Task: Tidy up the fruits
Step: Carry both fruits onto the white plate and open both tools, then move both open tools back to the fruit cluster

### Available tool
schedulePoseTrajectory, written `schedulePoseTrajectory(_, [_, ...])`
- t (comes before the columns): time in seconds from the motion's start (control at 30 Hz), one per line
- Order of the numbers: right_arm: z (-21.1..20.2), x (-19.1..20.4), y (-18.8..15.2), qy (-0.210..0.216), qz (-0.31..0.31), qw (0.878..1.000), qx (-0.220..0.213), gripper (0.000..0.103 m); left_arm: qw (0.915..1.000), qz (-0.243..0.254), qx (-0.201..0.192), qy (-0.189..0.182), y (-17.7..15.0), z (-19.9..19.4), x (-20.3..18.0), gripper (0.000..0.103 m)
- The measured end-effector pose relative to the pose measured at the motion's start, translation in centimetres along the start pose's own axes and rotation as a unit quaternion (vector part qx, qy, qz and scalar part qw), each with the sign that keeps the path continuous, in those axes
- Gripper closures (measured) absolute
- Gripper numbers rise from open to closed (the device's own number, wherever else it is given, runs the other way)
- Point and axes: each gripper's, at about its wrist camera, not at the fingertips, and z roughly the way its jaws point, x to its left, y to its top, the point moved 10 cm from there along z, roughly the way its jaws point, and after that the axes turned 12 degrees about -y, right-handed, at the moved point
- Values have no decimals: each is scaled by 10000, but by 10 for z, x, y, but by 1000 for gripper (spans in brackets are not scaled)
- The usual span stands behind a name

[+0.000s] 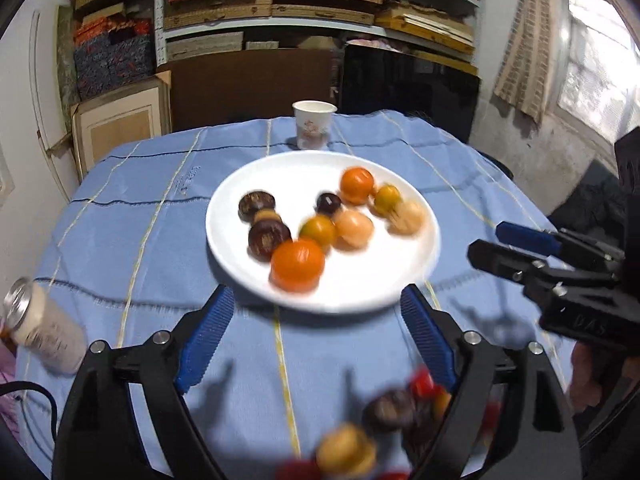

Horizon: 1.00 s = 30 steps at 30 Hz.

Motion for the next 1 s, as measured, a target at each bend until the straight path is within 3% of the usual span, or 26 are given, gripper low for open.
schedulePoseTrajectory(0.2, [-46,-14,-69,116,537,9985,2,37,9994,305,183,-9,-71,-35,-27,15])
schedulePoseTrajectory(0.37, [-52,-14,-112,-18,535,9985,81,37,9986,175,393,315,-112,-42,-10,15])
schedulePoseTrajectory(0.63, [-43,-29,-131,138,1070,9930,478,31,9955,-17,460,828,-122,-43,22,16])
schedulePoseTrajectory(0.77, [-44,-26,-131,78,987,9941,449,31,9927,176,854,838,-129,-25,21,38])
schedulePoseTrajectory(0.8, [-45,-24,-131,69,947,9946,420,31,9922,196,927,806,-129,-21,21,38])
schedulePoseTrajectory(1.0, [-44,-25,-132,106,966,9941,485,31,9943,234,858,588,-122,-13,15,67])
